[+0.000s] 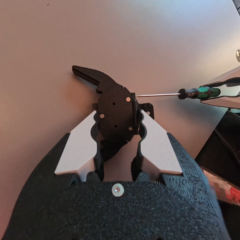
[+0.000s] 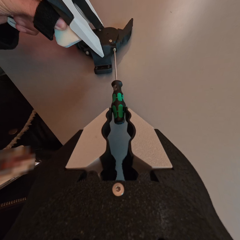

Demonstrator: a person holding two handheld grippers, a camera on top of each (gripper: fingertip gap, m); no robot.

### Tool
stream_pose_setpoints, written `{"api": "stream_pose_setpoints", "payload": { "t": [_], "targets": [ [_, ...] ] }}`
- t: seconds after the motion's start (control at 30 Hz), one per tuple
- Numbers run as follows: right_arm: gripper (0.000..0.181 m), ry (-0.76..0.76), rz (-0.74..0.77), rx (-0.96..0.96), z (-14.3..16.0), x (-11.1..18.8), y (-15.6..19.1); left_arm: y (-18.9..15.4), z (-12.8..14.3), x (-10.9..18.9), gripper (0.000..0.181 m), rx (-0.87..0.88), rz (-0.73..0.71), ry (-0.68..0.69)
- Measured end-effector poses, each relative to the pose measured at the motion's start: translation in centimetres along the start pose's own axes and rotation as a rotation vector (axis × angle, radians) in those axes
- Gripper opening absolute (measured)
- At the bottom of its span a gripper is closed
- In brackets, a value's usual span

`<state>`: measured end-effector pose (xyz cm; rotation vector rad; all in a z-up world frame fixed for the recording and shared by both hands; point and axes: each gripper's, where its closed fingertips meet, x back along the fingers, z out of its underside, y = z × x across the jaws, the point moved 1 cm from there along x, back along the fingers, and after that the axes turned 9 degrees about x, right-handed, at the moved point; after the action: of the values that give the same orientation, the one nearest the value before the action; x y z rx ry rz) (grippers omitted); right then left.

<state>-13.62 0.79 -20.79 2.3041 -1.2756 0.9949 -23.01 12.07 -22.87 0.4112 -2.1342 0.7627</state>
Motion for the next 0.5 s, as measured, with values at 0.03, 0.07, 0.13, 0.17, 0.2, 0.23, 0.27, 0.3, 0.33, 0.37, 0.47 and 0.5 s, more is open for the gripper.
{"api": "stream_pose_setpoints", "payload": {
  "t": [0.03, 0.07, 0.13, 0.17, 0.2, 0.23, 0.27, 0.3, 0.33, 0.37, 0.47, 0.5],
  "targets": [
    [0.019, 0.008, 0.009, 0.012, 0.0, 0.0, 0.1, 0.0, 0.0, 0.0, 0.062, -0.001, -0.002, -0.001],
    [0.019, 0.008, 0.019, 0.025, -0.1, 0.1, 0.1, -0.1, 0.0, 0.0, 0.062, -0.002, -0.003, 0.000],
    [0.019, 0.023, 0.062, 0.088, -0.2, 0.1, 0.0, -0.1, 0.0, 0.0, 0.062, -0.003, -0.002, 0.001],
    [0.019, 0.035, 0.095, 0.139, -0.3, 0.1, 0.0, -0.1, 0.0, 0.0, 0.062, -0.003, -0.003, 0.001],
    [0.019, 0.046, 0.137, 0.203, -0.4, 0.2, -0.1, -0.1, 0.0, 0.0, 0.062, -0.003, -0.004, 0.003],
    [0.019, 0.059, 0.180, 0.278, -0.4, 0.3, -0.2, -0.1, 0.0, 0.0, 0.062, -0.004, -0.005, 0.004],
    [0.019, 0.073, 0.232, 0.366, -0.6, 0.4, -0.3, -0.1, 0.0, -0.1, 0.062, -0.004, -0.006, 0.005],
    [0.019, 0.091, 0.289, 0.464, -0.7, 0.5, -0.3, -0.1, 0.0, -0.1, 0.062, -0.003, -0.007, 0.003],
    [0.019, 0.106, 0.337, 0.550, -0.8, 0.5, -0.3, -0.1, 0.0, -0.1, 0.062, -0.001, -0.008, 0.000],
    [0.019, 0.111, 0.374, 0.614, -0.9, 0.5, -0.2, -0.1, -0.1, -0.1, 0.062, -0.001, -0.009, -0.001],
    [0.019, 0.097, 0.426, 0.697, -1.2, 0.7, -0.1, -0.1, -0.2, -0.1, 0.062, 0.006, -0.005, -0.013],
    [0.019, 0.095, 0.429, 0.695, -1.2, 0.8, -0.1, -0.1, -0.2, -0.2, 0.062, 0.014, -0.005, -0.019]
  ]
}}
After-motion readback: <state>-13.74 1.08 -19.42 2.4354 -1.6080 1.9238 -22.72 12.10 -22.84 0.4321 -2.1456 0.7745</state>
